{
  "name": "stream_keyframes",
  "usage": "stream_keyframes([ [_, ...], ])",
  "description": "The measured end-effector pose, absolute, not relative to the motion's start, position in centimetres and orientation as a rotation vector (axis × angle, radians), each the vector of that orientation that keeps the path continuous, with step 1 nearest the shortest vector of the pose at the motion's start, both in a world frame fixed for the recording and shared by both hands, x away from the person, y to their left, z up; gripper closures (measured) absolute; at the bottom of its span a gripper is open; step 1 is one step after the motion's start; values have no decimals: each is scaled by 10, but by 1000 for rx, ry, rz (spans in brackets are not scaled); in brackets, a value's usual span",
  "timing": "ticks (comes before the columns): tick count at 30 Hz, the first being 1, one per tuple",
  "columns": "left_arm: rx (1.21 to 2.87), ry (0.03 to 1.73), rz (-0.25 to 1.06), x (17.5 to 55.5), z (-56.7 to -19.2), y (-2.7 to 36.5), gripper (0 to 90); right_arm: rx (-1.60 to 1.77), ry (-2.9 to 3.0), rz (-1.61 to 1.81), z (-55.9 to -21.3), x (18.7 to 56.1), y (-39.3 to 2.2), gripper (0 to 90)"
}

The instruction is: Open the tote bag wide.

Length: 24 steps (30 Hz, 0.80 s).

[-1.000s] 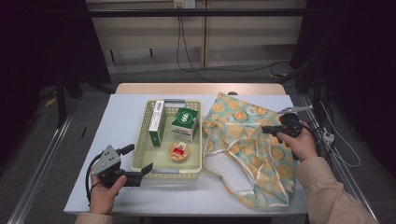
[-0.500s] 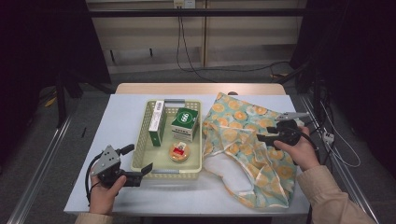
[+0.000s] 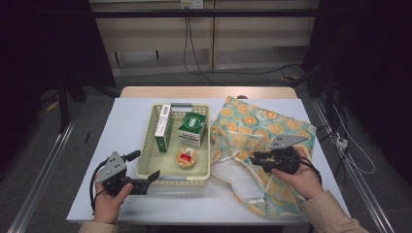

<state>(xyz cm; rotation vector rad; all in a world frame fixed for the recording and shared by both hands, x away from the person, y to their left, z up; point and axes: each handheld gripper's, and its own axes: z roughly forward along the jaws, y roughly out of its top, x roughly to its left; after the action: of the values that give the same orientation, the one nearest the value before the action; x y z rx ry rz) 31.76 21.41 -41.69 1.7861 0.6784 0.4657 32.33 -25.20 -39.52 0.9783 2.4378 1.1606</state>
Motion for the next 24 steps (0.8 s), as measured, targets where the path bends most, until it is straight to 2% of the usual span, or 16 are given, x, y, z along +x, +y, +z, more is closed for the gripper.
stream_keyframes([
  [3, 1790, 679, 465, 318, -417, 214, 42, 927, 2493, 1118, -403, 321, -238, 754],
  [6, 1791, 680, 461, 318, -418, 214, 42, 926, 2488, 1048, -414, 325, -232, 666],
  [9, 1792, 681, 462, 318, -418, 215, 42, 983, 2471, 976, -426, 336, -236, 624],
  [13, 1789, 681, 462, 318, -418, 215, 42, 1021, 2464, 904, -439, 346, -242, 683],
  [20, 1786, 684, 452, 318, -419, 214, 42, 1066, 2478, 918, -449, 351, -246, 883],
  [24, 1796, 678, 453, 319, -419, 213, 42, 1062, 2474, 910, -449, 351, -245, 900],
])
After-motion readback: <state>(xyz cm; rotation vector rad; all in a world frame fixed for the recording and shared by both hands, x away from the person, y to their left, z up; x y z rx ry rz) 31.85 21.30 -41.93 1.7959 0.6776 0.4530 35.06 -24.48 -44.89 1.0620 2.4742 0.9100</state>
